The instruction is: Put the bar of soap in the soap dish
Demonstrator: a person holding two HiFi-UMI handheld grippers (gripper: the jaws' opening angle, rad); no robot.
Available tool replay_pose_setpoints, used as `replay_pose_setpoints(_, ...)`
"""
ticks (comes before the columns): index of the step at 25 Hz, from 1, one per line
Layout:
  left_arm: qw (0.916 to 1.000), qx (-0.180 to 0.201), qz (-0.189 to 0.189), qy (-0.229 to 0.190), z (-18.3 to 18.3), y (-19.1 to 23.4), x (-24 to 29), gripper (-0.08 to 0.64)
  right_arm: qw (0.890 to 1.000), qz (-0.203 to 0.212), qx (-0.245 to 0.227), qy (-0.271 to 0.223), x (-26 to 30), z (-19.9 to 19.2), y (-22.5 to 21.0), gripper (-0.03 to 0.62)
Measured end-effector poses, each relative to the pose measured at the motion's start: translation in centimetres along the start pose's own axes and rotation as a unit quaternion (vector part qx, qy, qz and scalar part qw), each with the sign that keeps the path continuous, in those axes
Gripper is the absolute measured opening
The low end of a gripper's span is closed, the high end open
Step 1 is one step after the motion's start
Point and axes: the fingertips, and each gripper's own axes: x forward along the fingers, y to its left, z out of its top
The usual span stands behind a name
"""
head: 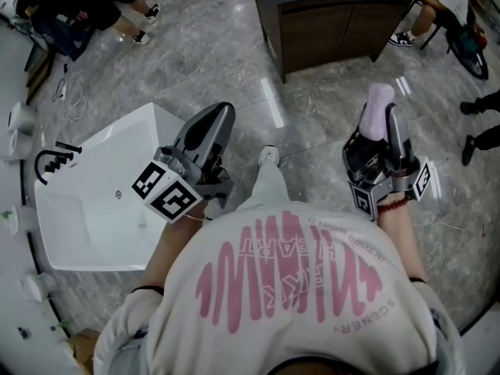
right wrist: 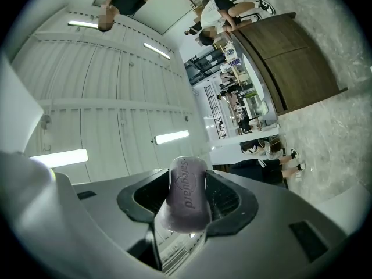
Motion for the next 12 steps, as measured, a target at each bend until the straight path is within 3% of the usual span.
replay_pose_setpoints(12,0.9998,-0.007,-0.009,0.018,1.9,6.9,3.8,0.009,1.0,-0.008,-0.002,-0.017,5.9,2.3,-5.0,0.202)
